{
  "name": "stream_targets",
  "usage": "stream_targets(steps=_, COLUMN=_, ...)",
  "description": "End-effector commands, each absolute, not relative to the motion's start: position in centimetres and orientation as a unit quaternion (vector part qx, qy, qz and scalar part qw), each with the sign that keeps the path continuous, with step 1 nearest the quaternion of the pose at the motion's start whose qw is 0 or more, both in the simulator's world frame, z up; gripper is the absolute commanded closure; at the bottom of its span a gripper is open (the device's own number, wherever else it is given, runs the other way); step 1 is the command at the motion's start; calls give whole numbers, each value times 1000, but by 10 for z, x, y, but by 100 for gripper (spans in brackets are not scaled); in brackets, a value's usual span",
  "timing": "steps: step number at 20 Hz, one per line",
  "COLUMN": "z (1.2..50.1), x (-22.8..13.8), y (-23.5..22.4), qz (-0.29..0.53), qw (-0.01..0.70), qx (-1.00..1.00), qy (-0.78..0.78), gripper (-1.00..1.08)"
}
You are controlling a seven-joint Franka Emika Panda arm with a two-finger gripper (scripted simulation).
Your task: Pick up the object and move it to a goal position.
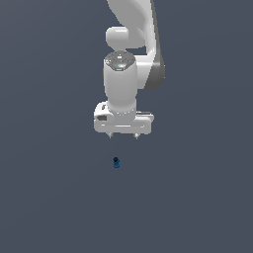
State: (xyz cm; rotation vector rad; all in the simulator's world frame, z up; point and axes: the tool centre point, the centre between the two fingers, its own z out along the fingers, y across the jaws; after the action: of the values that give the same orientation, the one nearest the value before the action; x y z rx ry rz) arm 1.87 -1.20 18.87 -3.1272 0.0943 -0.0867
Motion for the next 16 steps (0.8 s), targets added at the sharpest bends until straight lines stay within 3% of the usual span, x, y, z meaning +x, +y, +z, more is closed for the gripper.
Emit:
stream_targets(steps=1, z=189, x=19, y=-12, qz=-28, qw=6, qx=-999, qy=30, gripper=-92)
stream_targets(steps=16, z=197, x=23, y=13, qz=-37, qw=-1, qx=-999, qy=-11, gripper=-92)
